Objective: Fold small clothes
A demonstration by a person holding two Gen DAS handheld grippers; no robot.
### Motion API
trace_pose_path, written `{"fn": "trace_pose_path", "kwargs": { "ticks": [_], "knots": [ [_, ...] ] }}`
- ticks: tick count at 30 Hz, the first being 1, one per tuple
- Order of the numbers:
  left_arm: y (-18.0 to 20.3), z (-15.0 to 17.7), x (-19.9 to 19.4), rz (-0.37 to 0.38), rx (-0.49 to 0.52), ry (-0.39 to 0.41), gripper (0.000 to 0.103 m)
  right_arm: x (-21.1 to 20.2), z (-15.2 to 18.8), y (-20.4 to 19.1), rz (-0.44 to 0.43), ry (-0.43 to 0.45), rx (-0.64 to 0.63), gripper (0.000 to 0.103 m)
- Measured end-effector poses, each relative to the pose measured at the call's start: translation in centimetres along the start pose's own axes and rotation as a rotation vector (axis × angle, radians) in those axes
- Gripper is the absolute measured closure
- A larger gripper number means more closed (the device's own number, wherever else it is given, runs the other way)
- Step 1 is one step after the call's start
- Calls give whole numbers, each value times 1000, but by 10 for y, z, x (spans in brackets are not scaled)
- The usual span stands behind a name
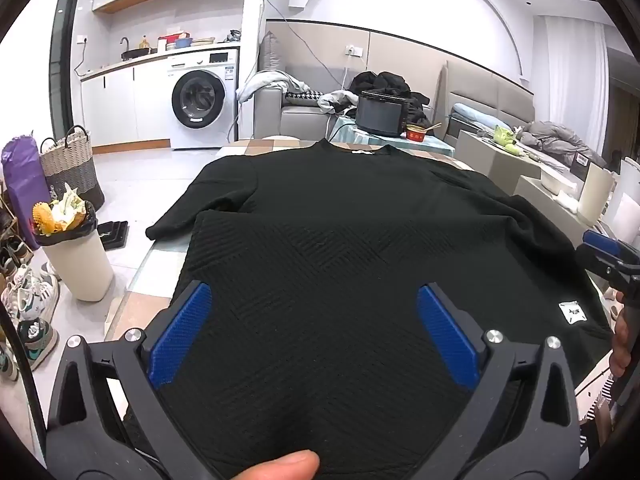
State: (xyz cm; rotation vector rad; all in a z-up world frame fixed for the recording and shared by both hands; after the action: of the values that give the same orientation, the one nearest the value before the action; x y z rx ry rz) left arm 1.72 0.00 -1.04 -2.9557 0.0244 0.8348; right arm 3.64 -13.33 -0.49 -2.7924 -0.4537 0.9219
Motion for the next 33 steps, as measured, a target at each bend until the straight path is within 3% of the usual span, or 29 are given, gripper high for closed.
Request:
{"fn": "trace_pose_path", "kwargs": {
  "ticks": [33],
  "knots": [
    [0,2,-1,1,-3,6,1,3,-1,6,-8,-23,37,0]
  ]
}}
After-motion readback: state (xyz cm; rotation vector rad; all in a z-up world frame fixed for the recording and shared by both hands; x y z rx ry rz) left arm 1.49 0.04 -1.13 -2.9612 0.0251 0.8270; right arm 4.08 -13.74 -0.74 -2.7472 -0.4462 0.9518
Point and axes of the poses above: each gripper's, at about its wrist camera, not at the fingertips, and x roughly the way its jaws point, y to its right, z to its underside, the point moved 2 cm from there along x, roughly the way its jaws point, and after that the axes turned 10 degrees about x, right-handed, at the moved point
